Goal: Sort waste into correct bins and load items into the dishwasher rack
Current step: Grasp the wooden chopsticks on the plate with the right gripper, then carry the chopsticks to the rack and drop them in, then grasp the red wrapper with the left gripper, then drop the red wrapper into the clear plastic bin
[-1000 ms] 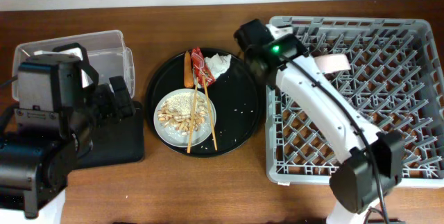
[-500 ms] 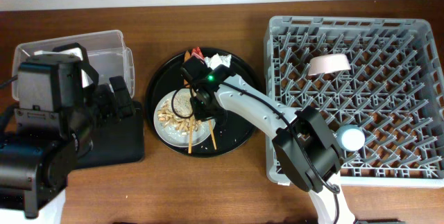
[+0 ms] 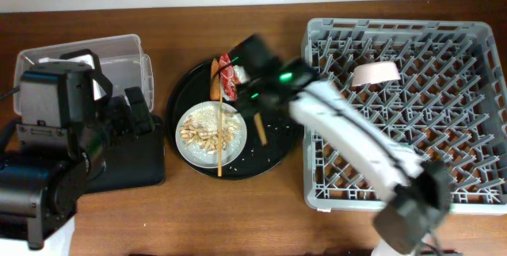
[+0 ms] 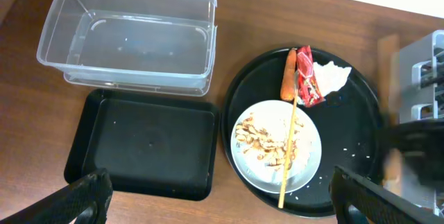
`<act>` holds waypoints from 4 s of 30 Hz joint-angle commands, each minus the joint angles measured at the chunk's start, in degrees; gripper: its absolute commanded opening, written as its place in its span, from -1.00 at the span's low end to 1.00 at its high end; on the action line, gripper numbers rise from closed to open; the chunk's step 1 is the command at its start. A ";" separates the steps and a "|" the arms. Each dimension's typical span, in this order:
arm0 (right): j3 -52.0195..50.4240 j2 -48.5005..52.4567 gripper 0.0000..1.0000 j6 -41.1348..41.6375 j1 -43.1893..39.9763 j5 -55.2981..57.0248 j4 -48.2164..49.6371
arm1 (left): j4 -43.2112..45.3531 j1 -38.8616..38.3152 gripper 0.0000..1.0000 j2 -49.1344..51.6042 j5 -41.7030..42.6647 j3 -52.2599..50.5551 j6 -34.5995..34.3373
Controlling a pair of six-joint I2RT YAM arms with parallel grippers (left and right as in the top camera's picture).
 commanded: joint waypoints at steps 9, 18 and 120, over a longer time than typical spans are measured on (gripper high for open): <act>-3.48 5.11 0.06 -1.09 -14.62 5.09 -7.52 | -0.07 -0.13 0.98 -0.24 -1.01 0.15 -0.59; -3.52 17.97 -0.23 7.54 11.06 -3.98 12.68 | -0.07 -0.13 0.98 -0.24 -1.01 0.15 -0.59; -99.60 -105.81 0.96 -14.82 -30.75 2.45 53.72 | 25.29 -17.03 -0.99 49.11 14.12 1.84 3.10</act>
